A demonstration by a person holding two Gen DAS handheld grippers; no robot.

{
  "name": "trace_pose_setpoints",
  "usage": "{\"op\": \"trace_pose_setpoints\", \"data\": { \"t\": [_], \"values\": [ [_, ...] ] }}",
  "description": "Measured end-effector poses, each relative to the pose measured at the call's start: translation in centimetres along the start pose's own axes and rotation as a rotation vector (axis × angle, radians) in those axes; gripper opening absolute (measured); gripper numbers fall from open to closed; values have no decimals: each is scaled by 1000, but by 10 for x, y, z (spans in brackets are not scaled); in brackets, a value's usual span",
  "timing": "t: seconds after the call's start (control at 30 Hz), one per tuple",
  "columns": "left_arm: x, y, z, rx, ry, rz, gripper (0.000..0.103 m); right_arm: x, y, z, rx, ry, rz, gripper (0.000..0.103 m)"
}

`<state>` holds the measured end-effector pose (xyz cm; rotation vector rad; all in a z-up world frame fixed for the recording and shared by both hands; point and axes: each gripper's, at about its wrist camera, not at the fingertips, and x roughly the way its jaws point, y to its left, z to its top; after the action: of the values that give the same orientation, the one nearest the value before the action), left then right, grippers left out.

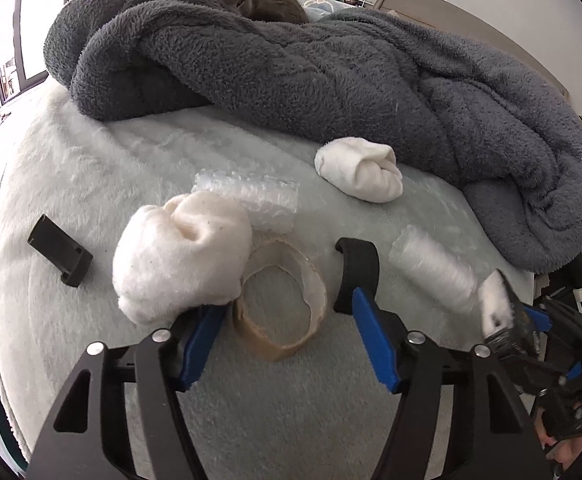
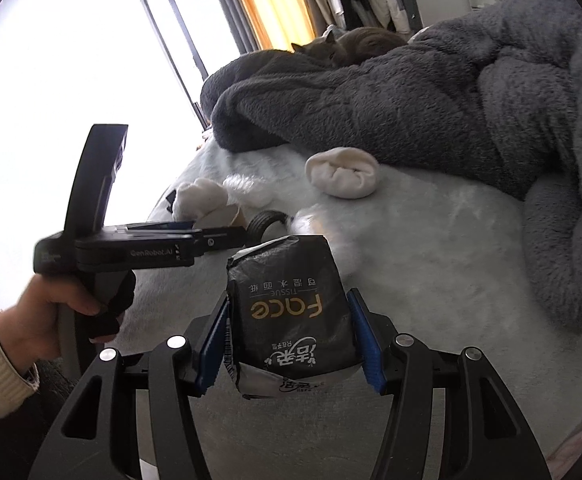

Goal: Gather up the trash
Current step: 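Grasp the flattened brown tape roll with the left tool, then carry the tape roll and Face wrapper to the teal bin and release the tape roll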

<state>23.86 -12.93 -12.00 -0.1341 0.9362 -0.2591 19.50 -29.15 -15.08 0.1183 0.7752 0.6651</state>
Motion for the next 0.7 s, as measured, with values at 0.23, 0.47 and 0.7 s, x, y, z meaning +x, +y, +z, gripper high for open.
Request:
{"op": "trace_pose_setpoints", "data": {
  "t": [0.23,0.47,0.7],
  "values": [
    [-2,2,0,29,5,11,48,-6,-1,11,43,-37,18,57],
    [-15,5,-3,62,-1,-37,47,1,11,24,39,-49,12,57],
    [-35,10,-10,90,0,-133,47,12,27,41,27,-71,1,57]
  ]
}}
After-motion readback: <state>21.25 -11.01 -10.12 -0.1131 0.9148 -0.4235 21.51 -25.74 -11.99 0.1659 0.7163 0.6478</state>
